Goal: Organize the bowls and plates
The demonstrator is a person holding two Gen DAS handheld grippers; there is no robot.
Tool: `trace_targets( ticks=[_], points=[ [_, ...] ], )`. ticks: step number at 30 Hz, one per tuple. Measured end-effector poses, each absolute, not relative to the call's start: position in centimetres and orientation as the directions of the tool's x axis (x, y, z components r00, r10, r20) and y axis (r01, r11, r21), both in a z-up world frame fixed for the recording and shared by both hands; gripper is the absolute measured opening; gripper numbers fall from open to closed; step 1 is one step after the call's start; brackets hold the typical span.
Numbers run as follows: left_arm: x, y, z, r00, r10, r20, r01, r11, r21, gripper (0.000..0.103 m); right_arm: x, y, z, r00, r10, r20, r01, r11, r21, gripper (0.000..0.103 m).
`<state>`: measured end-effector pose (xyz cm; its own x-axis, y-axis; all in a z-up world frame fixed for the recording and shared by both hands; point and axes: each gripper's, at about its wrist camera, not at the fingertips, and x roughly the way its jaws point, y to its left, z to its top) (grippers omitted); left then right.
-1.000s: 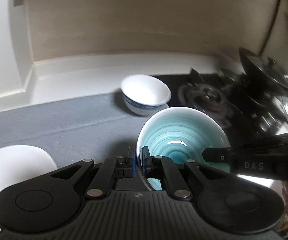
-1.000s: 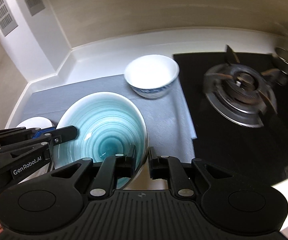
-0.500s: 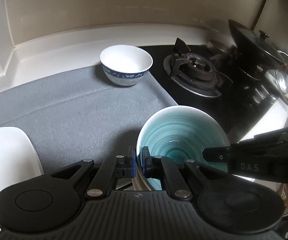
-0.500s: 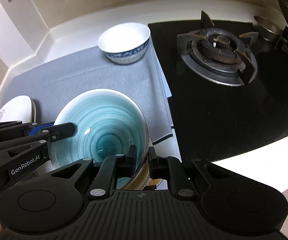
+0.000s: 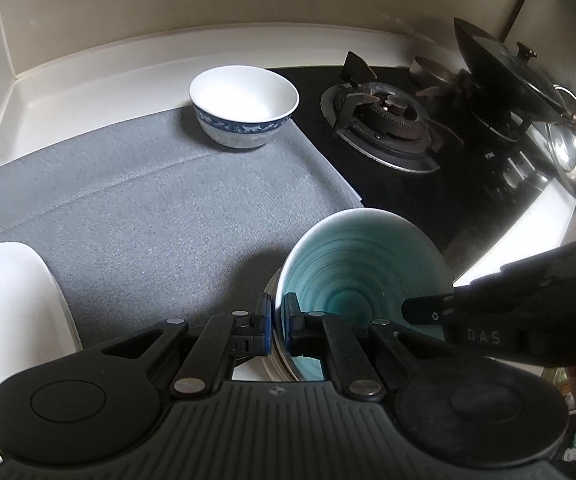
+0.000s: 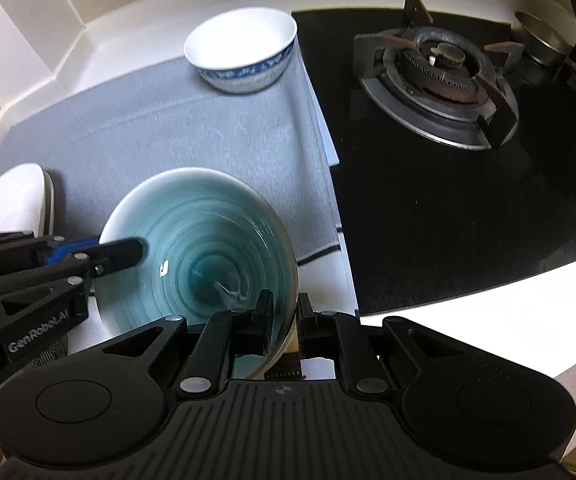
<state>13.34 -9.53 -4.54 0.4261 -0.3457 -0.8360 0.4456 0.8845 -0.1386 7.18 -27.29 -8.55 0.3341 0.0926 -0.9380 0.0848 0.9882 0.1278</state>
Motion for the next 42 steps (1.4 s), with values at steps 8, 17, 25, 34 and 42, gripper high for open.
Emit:
trace_targets(
  ticks=[8, 17, 25, 34, 42],
  points=[
    [13.6, -9.5, -4.2, 0.401, -0.326, -0.856, 0.446, 0.886, -0.129, 0.006, 7.4, -26.8, -8.2, 0.308, 0.090, -0.947, 0.058, 0.992, 0.114, 0.013],
    [14.2, -8.8, -4.6, 0.377, -0.370, -0.849, 0.415, 0.887, -0.202, 0.009, 8.1, -27.4, -7.7, 0.309, 0.117, -0.944, 0.070, 0.987, 0.145, 0.014],
    [14.8, -8.6, -4.3, 0.397, -0.401, -0.825, 0.429, 0.876, -0.220, 0.008, 8.8, -28.1, -6.5, 0.392, 0.123, -0.911, 0.053, 0.986, 0.156, 0.014],
    [14.4, -8.0, -3.9, 0.428, -0.415, -0.803, 0.420, 0.878, -0.230, 0.009, 8.7, -28.1, -7.8, 0.363, 0.129, -0.923, 0.052, 0.986, 0.159, 0.013],
    [12.2, -6.2, -2.7, 0.527, -0.427, -0.735, 0.361, 0.895, -0.261, 0.012, 7.8, -31.4, -4.4, 0.535, 0.181, -0.825, 0.097, 0.957, 0.273, 0.015]
  ],
)
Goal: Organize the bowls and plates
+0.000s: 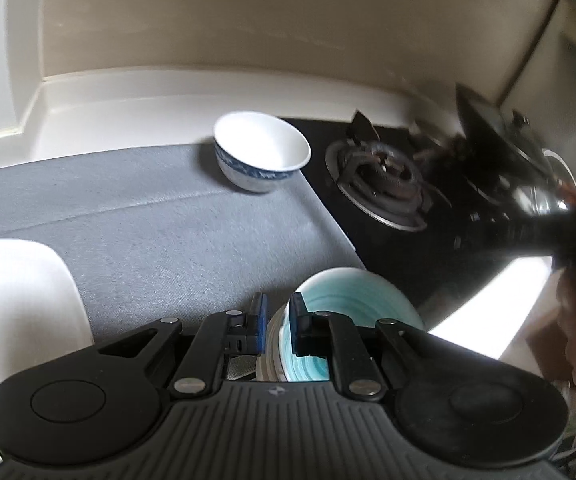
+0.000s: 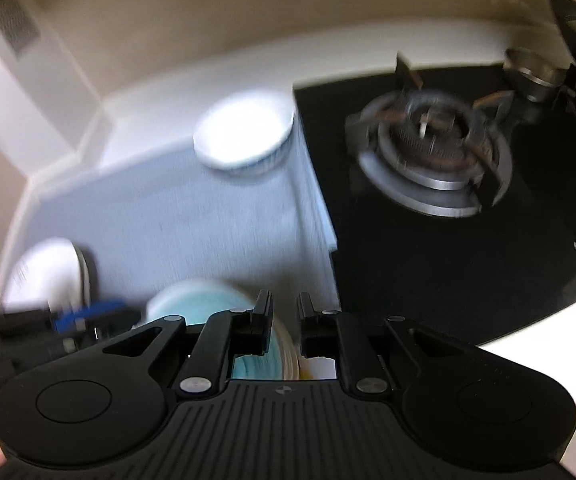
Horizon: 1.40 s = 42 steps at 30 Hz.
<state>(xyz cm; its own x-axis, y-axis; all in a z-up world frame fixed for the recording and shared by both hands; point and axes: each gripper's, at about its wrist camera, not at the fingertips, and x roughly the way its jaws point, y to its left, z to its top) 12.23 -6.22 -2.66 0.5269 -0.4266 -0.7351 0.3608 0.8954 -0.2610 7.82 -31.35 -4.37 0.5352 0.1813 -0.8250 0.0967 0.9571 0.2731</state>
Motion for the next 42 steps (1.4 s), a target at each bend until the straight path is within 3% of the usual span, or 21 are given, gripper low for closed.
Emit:
trace_targets(
  ticks=[10, 18, 28, 34, 42],
  points=[
    [8.6, -6.7, -0.1, 0.642, -0.334, -0.690, 0.264, 0.941, -0.209, 0.012, 16.0, -34.7, -5.4, 0.589, 0.322, -0.741, 0.108, 0.877, 0.468, 0.039],
    [4.7, -8.4, 0.7, 0.689, -0.214, -0.692, 0.146, 0.977, -0.156, 0.013, 23.9, -34.9, -10.2, 0.496, 0.377, -0.782, 0.174, 0.839, 0.515, 0.040],
    [0.7, -9.9, 0.9, 0.718, -0.100, -0.689, 0.001, 0.990, -0.144, 0.013, 27.1, -34.8, -11.9, 0.428, 0.411, -0.805, 0.132, 0.853, 0.506, 0.039],
    [-0.6, -10.4, 0.9, 0.717, -0.066, -0.693, -0.042, 0.990, -0.137, 0.013, 27.7, -34.4, -12.0, 0.406, 0.431, -0.805, 0.088, 0.859, 0.504, 0.021],
    [-1.1, -10.2, 0.5, 0.722, -0.036, -0.691, -0.072, 0.989, -0.126, 0.013, 27.8, -33.9, -11.5, 0.390, 0.441, -0.808, 0.050, 0.866, 0.497, 0.018]
  ],
)
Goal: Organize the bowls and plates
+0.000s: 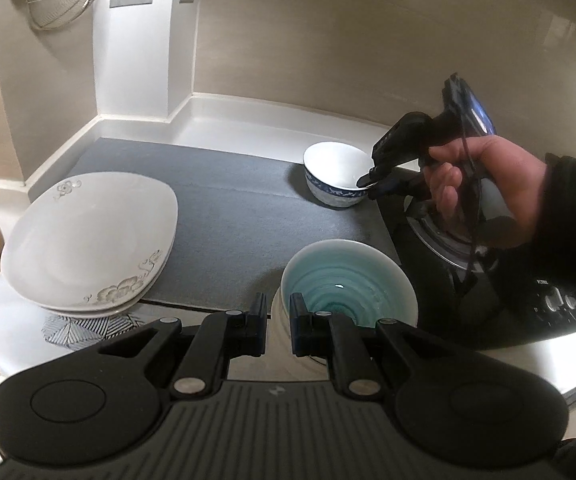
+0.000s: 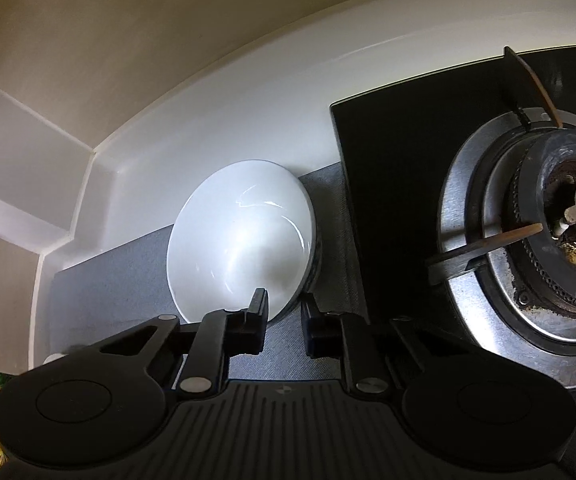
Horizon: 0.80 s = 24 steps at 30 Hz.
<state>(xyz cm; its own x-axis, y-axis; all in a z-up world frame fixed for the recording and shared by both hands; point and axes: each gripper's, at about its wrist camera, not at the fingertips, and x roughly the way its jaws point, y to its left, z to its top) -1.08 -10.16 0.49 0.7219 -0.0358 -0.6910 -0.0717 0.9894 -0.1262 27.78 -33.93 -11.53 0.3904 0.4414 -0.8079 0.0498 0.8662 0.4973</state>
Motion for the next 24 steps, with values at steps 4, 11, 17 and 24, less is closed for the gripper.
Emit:
trace_targets(
  ticks=[4, 11, 17, 24],
  points=[
    [-1.1, -10.1, 0.2, 0.722, -0.030, -0.692, -0.084, 0.988, -0.130, 0.013, 28.0, -33.6, -11.5, 0.371, 0.458, -0.808, 0.024, 0.865, 0.501, 0.016],
    [-1.3, -10.3, 0.3, 0.726, -0.024, -0.687, -0.089, 0.988, -0.128, 0.013, 28.4, -33.1, -12.0, 0.348, 0.457, -0.819, 0.008, 0.872, 0.490, 0.016],
    [-2.0, -10.3, 0.4, 0.729, -0.004, -0.684, -0.106, 0.987, -0.119, 0.013, 29.6, -32.7, -12.2, 0.332, 0.466, -0.820, -0.002, 0.870, 0.494, 0.024],
    [-2.8, -10.4, 0.6, 0.726, 0.017, -0.687, -0.136, 0.983, -0.119, 0.013, 30.0, -31.8, -12.8, 0.323, 0.449, -0.833, -0.023, 0.884, 0.467, 0.027]
  ],
)
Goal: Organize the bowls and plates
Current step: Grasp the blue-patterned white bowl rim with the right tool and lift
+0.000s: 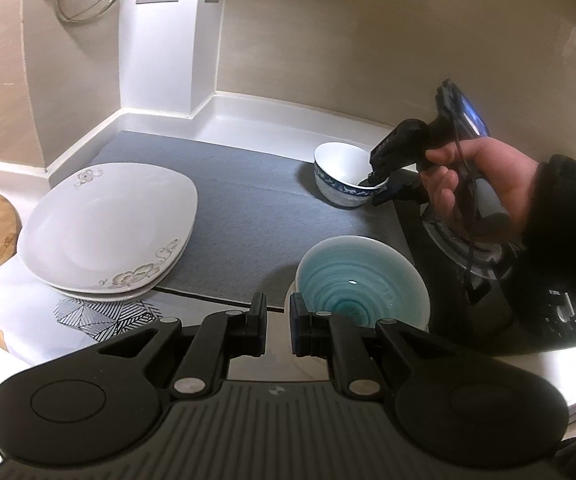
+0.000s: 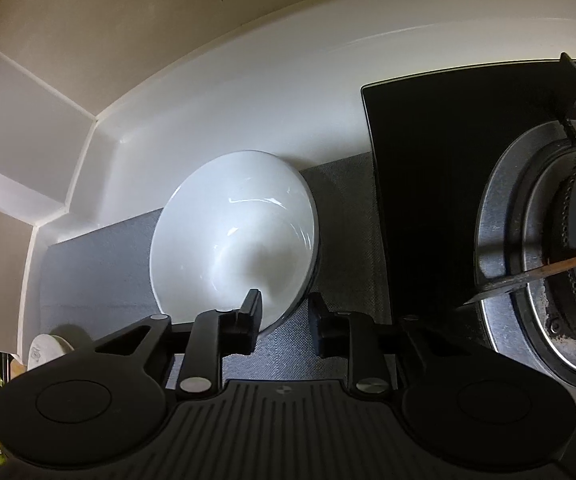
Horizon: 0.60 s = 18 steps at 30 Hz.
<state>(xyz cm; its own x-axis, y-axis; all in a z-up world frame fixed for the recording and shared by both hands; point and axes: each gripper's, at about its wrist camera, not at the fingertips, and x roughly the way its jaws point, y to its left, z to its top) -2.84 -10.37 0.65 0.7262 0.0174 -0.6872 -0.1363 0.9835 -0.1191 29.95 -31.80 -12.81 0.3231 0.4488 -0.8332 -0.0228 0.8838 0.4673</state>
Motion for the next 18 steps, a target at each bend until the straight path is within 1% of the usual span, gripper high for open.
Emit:
trace_targets(
  ticks=[7, 18],
  points=[
    [-3.1, -10.5, 0.6, 0.725, 0.024, -0.688, -0.148, 0.981, -0.121, 0.013, 30.0, -31.2, -13.1, 0.288, 0.478, -0.830, -0.054, 0.873, 0.485, 0.019],
    [-2.8, -10.5, 0.1, 0.744, 0.019, -0.668, -0.157, 0.976, -0.148, 0.013, 28.4, -27.9, -13.3, 0.155, 0.530, -0.834, -0.182, 0.845, 0.503, 0.017]
  ],
)
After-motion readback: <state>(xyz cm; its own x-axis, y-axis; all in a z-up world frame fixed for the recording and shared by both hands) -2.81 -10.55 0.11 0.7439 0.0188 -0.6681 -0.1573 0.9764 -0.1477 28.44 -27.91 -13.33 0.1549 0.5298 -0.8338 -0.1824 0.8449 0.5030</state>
